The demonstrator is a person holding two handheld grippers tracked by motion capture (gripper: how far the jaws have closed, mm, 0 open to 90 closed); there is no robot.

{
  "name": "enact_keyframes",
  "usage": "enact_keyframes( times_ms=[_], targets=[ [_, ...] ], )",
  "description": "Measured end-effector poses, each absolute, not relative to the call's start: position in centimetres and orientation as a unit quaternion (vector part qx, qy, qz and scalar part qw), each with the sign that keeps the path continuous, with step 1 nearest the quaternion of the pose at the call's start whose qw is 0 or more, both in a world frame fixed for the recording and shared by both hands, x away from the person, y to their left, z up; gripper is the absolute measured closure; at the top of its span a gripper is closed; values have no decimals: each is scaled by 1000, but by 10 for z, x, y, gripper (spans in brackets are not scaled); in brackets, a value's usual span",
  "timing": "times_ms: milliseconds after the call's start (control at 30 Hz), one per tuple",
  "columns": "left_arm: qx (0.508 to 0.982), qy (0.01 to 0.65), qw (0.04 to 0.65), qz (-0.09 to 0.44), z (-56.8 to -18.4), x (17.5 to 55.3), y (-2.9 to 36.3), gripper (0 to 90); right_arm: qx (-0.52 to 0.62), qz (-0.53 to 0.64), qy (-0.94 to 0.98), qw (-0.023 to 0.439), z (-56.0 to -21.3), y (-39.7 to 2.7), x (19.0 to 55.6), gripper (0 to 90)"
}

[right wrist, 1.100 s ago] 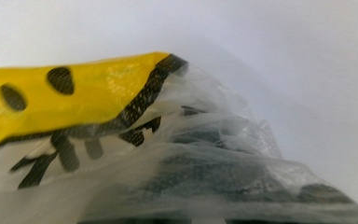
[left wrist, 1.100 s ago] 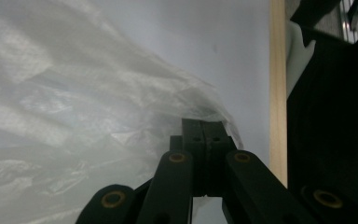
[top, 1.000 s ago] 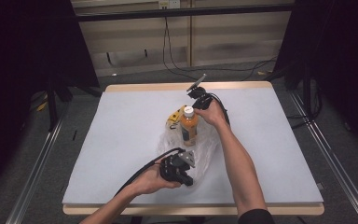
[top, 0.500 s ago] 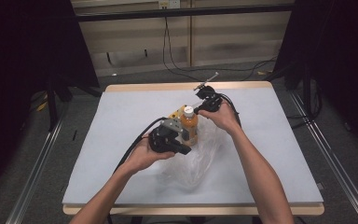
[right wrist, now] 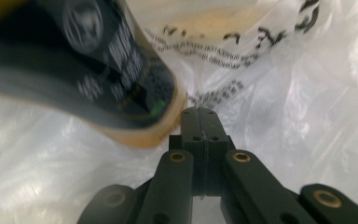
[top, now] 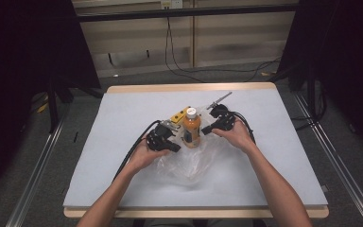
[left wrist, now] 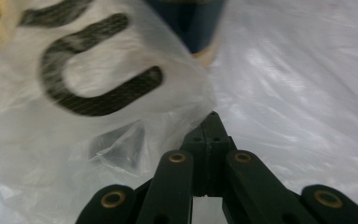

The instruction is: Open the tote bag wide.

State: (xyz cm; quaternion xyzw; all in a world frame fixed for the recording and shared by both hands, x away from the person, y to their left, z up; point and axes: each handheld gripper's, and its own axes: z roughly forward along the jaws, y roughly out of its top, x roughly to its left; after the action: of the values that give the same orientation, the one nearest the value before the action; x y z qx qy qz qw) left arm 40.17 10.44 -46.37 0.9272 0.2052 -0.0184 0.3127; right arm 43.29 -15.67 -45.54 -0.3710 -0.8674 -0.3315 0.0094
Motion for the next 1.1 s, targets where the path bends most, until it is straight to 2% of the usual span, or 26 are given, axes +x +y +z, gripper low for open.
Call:
enact_keyframes(
  times_ms=[367, 500, 567, 700, 800, 833, 1000, 1100],
  targets=[
    [915, 262, 308, 20, -469, 424, 135, 900, -373, -313, -874, -1, -470, -178, 422, 900],
    [896, 295, 331, 21, -473, 431, 142, 900, -374, -326, -868, 2, -474, -189, 421, 900],
    [886, 306, 347, 23, -476, 438, 145, 900, -365, -322, -873, -16, -474, -191, 421, 900],
    [881, 312, 354, 31, -478, 440, 145, 900, -369, -325, -870, -17, -475, -196, 424, 900],
    [892, 299, 336, 44, -476, 438, 149, 900, -367, -325, -872, -19, -475, -201, 420, 900],
    [881, 316, 351, 43, -477, 435, 148, 900, -368, -318, -874, -22, -473, -202, 417, 900],
    [877, 317, 359, 45, -478, 434, 148, 900, -376, -317, -870, -43, -473, -209, 406, 900],
    [864, 319, 388, 43, -479, 433, 146, 900, -376, -334, -863, -46, -475, -209, 405, 900]
  ],
)
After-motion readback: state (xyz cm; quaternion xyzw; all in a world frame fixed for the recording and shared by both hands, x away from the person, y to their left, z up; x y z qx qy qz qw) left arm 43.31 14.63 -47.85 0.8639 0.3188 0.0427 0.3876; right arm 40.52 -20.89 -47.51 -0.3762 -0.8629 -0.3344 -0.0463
